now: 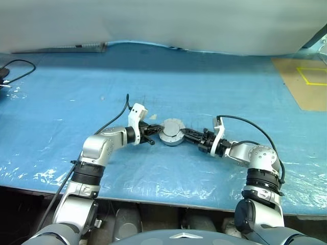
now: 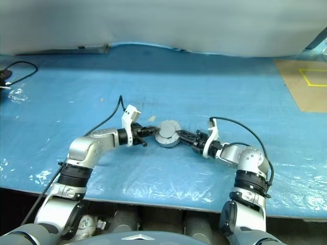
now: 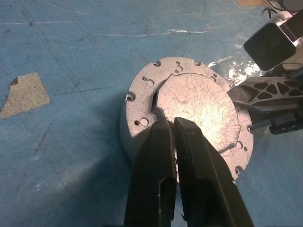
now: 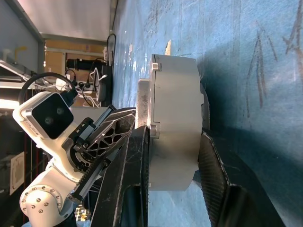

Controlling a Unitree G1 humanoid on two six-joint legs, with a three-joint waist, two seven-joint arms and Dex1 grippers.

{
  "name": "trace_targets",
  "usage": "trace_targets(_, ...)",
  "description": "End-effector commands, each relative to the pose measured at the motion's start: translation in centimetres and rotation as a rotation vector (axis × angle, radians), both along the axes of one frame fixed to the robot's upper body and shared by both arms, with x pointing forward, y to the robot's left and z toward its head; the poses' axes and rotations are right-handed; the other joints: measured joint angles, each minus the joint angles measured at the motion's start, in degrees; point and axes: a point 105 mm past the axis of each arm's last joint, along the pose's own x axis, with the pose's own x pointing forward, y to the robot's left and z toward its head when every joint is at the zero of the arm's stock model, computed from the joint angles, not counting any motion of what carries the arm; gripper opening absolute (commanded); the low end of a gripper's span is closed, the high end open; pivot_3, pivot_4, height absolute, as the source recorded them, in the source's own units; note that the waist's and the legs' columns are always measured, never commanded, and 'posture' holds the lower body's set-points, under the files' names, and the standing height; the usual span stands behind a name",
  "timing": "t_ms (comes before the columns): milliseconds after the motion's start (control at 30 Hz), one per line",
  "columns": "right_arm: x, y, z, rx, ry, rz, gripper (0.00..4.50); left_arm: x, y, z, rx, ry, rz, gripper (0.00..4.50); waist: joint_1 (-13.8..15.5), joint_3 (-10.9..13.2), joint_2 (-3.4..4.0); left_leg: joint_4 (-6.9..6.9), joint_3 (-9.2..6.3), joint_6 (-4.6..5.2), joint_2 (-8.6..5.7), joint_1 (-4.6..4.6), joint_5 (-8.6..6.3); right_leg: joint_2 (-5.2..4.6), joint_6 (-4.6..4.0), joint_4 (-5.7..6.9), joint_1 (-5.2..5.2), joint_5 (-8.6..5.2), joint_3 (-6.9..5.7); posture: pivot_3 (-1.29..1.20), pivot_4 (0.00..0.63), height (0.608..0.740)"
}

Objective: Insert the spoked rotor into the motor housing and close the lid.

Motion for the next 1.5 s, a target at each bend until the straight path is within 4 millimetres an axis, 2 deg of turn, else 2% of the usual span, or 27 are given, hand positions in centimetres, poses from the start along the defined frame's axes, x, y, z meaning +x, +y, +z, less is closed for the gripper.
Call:
trace_targets(33, -1.0, 1.5, -0.5, 0.003, 0.017, 0.063, 1.06, -0.8, -0.7, -2.0, 0.031, 0.073, -0.022, 0.17, 0.0, -0.01, 0.01, 0.0, 0.0, 0.0, 0.0, 0.0, 0.0, 0.0, 0.0, 0.0, 0.0, 0.0, 0.0, 0.0, 0.15, 0.74)
trace_targets(167, -0.8, 1.7, -0.1, 0.043, 0.003, 0.034, 1.06, 0.3, 0.3, -0.3, -0.09, 0.063, 0.061, 0.17, -0.07, 0.0, 0.01, 0.0, 0.0, 0.0, 0.0, 0.0, 0.0, 0.0, 0.0, 0.0, -0.01, 0.0, 0.0, 0.0, 0.15, 0.74)
trace_targets(267, -0.3, 1.7, 0.9, 0.096, -0.023, -0.002, 1.06, 0.6, 1.6, 1.1, -0.235, 0.099, 0.119, 0.74, -0.29, 0.03, 0.02, 0.0, 0.0, 0.0, 0.01, -0.01, 0.0, 0.0, -0.01, 0.01, -0.05, 0.0, -0.01, 0.0, 0.15, 0.74)
trace_targets(433, 0.5, 2.0, 2.9, 0.164, -0.077, -0.034, 1.06, 0.8, 4.8, 2.7, -0.501, 0.182, 0.245, 2.45, -1.01, 0.08, 0.01, 0.01, 0.01, -0.01, 0.06, -0.44, 0.01, 0.06, -0.06, 0.02, -0.52, 0.04, -0.06, 0.0, 0.15, 0.74)
trace_targets(633, 2.0, 3.3, 5.7, 0.23, -0.142, -0.041, 1.06, -0.3, 8.3, 2.2, -0.755, 0.282, 0.384, 4.49, -0.74, 0.28, 0.04, 0.03, -0.09, -0.01, 0.05, -1.08, 0.02, 0.06, 0.19, 0.03, -0.97, 0.2, -0.24, 0.0, 0.15, 0.74)
trace_targets(800, 2.7, 4.9, 7.3, 0.245, -0.167, 0.004, 1.06, -1.6, 8.3, 1.0, -0.87, 0.353, 0.405, 4.5, -0.6, 0.44, 0.02, 0.05, -0.15, -0.02, 0.07, -1.23, 0.02, 0.06, 0.2, 0.03, -1.02, 0.21, -0.35, 0.0, 0.15, 0.74)
trace_targets(1000, 2.8, 6.2, 8.0, 0.248, -0.172, 0.053, 1.06, -2.0, 7.0, 1.7, -0.989, 0.348, 0.361, 4.5, -0.44, 0.46, -0.01, 0.14, -0.16, -0.02, 0.08, -1.24, 0.02, 0.05, 0.23, 0.15, -1.02, 0.23, -0.35, 0.0, 0.15, 0.74)
trace_targets(1167, 2.4, 7.0, 7.9, 0.249, -0.162, 0.086, 1.06, -1.9, 5.9, 2.6, -1.063, 0.336, 0.307, 4.5, -0.46, 0.46, -0.02, 0.28, -0.17, -0.02, 0.08, -1.19, 0.02, 0.05, 0.24, 0.33, -1.02, 0.23, -0.32, 0.0, 0.15, 0.74)
trace_targets(1333, 1.8, 7.5, 8.1, 0.265, -0.156, 0.116, 1.06, -1.4, 4.4, 1.5, -1.047, 0.408, 0.287, 4.5, -0.45, 0.46, -0.02, 0.35, -0.18, -0.02, 0.07, -1.17, 0.02, 0.05, 0.27, 0.4, -1.02, 0.25, -0.29, 0.0, 0.15, 0.74)
trace_targets(1500, 1.3, 7.8, 8.2, 0.264, -0.153, 0.135, 1.06, -0.6, 3.8, 2.2, -1.09, 0.393, 0.257, 4.5, -0.4, 0.46, -0.03, 0.4, -0.19, -0.02, 0.07, -1.17, 0.02, 0.05, 0.31, 0.43, -1.02, 0.27, -0.27, 0.0, 0.15, 0.74)
